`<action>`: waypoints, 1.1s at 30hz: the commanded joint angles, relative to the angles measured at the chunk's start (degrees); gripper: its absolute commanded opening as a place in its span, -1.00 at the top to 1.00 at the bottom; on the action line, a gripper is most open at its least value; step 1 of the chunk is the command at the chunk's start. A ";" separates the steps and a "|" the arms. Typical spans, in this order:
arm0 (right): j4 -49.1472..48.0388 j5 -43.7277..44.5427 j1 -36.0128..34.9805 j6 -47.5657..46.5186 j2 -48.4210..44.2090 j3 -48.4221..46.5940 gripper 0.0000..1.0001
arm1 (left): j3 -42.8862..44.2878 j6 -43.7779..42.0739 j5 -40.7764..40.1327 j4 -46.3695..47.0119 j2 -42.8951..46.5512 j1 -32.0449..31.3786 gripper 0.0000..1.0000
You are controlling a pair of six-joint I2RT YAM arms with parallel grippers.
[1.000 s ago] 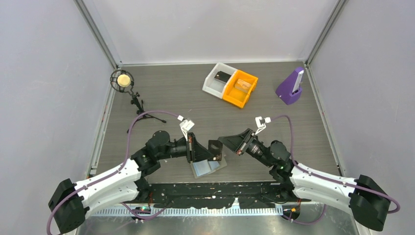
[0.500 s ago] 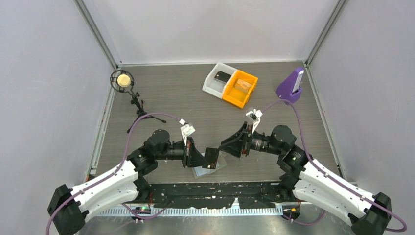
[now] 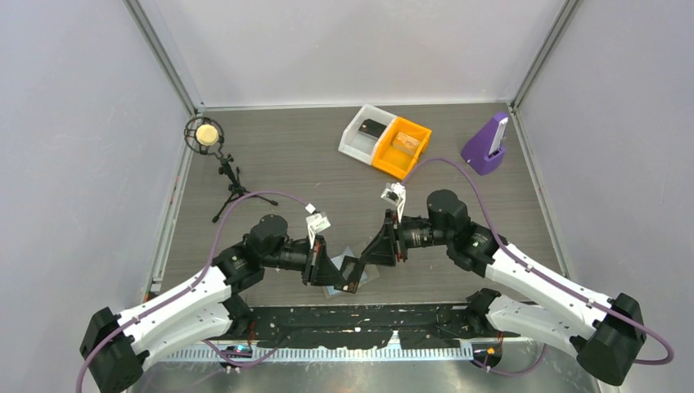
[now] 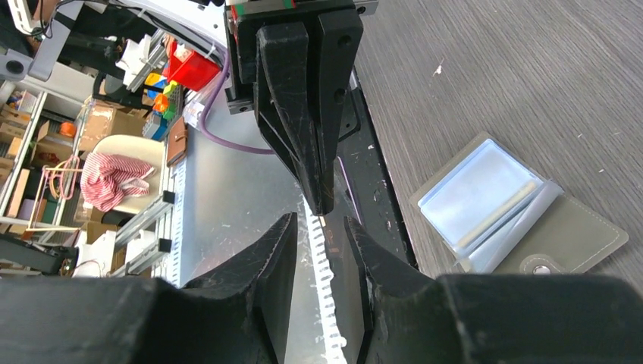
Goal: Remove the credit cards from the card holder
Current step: Place the credit card in the storage box.
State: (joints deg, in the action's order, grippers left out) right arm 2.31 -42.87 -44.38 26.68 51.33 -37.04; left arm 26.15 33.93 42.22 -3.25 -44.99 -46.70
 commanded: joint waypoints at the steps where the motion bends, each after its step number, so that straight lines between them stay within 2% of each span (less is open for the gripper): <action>1: -0.05 -2.65 0.22 -1.68 1.83 -3.86 0.30 | 2.36 -1.03 2.63 0.78 -0.92 0.27 1.00; 21: 1.04 -7.37 -0.19 -5.66 12.00 -7.26 0.32 | 2.30 -0.42 4.10 2.21 -2.64 0.28 1.00; 23: 0.54 -8.34 -0.37 -5.75 12.36 -6.79 0.36 | 2.29 -0.43 4.13 2.26 -2.81 0.28 1.00; 28: -0.74 -9.62 -0.66 -5.30 12.72 -5.82 0.67 | 2.32 -0.63 3.64 2.01 -2.87 0.28 1.00; 33: -3.91 -11.76 -0.86 -4.10 11.97 -4.69 0.87 | 2.48 -0.75 3.64 1.86 -3.00 0.29 1.00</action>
State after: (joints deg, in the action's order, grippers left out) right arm 3.38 -51.51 -44.58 22.00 64.25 -41.78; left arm 26.24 33.93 45.08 -3.07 -47.88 -46.70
